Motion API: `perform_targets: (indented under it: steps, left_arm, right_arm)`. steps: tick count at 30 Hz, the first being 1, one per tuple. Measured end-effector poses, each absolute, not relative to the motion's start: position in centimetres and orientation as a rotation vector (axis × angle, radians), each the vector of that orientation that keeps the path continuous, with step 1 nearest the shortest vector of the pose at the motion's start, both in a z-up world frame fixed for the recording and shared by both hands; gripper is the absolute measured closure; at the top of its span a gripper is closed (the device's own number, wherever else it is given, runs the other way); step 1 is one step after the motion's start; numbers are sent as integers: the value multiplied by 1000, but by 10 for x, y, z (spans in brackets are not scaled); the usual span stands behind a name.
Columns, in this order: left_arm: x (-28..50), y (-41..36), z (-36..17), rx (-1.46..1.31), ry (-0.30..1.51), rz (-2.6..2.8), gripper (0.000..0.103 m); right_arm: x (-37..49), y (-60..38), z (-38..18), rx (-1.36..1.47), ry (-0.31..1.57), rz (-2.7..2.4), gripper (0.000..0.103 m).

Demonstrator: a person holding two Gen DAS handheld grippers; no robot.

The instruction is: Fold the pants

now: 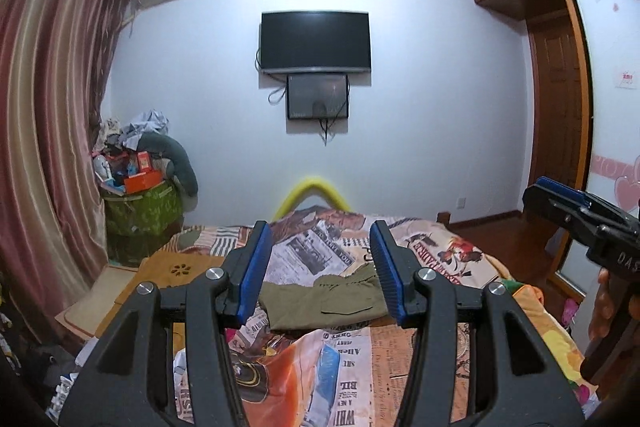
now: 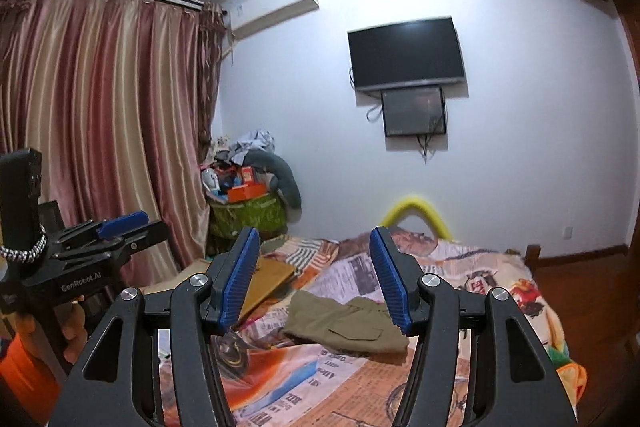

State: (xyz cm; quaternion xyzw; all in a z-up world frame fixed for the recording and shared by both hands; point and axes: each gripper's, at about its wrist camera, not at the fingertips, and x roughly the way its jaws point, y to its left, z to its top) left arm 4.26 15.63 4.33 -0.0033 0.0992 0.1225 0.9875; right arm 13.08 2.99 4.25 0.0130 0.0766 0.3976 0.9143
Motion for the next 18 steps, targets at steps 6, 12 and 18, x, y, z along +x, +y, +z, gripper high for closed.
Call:
perform_targets:
  steps: [6, 12, 18]
  left_arm:
    - [20, 144, 36, -18, 176, 246, 41]
    - [12, 139, 30, -31, 156, 246, 22]
    - [4, 137, 24, -59, 143, 264, 0]
  right_arm:
    - [107, 29, 38, 10, 119, 811, 49]
    - [102, 25, 31, 17, 119, 759, 23]
    - [96, 23, 29, 17, 108, 721, 4]
